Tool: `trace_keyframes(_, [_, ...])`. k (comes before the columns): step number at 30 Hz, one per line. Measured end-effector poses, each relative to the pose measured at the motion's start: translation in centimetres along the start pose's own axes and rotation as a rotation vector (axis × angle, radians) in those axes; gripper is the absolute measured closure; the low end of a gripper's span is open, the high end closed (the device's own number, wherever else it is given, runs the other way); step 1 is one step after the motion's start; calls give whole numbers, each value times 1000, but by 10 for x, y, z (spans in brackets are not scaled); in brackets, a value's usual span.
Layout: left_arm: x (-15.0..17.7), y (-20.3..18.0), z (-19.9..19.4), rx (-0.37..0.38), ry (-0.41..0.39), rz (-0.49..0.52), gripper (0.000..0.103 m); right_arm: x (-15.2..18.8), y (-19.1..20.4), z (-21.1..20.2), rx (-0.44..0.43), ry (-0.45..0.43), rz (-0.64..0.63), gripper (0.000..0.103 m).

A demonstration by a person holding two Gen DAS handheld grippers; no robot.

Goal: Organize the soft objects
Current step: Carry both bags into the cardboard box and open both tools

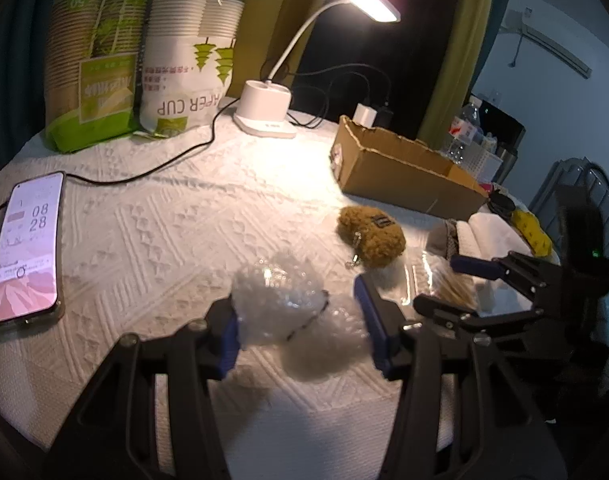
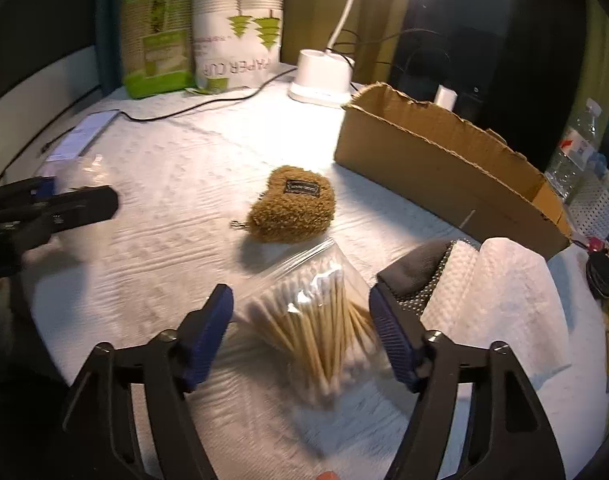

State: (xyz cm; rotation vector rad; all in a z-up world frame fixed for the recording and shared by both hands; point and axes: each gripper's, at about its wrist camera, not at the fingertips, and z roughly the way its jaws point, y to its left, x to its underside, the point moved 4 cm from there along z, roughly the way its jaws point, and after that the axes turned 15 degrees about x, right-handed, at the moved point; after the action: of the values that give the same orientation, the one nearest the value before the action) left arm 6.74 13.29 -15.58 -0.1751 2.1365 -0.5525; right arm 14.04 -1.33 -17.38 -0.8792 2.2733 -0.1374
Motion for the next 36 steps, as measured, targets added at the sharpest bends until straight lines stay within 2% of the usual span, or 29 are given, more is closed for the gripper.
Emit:
trace_keyframes(2, [-1, 2, 0, 1, 0, -1, 50, 1, 1, 7, 22, 7, -8, 21])
trace_keyframes(5, [-2, 4, 0, 0, -1, -1, 50, 2, 1, 10, 31, -10, -16, 18])
trace_keyframes(9, [-6, 4, 1, 6, -2, 4, 50, 8, -6, 11, -1, 4, 13, 18])
trace_keyframes(11, [-8, 2, 3, 11, 1, 10, 50, 9, -2, 11, -26, 11, -12, 18])
trace_keyframes(15, [-14, -3, 7, 10, 9, 22, 50, 8, 13, 6, -70, -21, -50, 34])
trace_keyframes(20, [-25, -13, 10, -2, 9, 38, 50, 4, 18, -3, -144, -57, -56, 45])
trace_keyframes(28, [-49, -32, 20, -22, -2, 68, 50, -26, -19, -32, -248, -168, 65, 46])
trace_keyframes(32, [-66, -44, 30, -25, -13, 90, 50, -42, -43, -40, -249, -216, 107, 46])
trace_keyframes(36, [-84, -56, 43, -27, -28, 117, 50, -54, -71, -43, -208, -261, 126, 46])
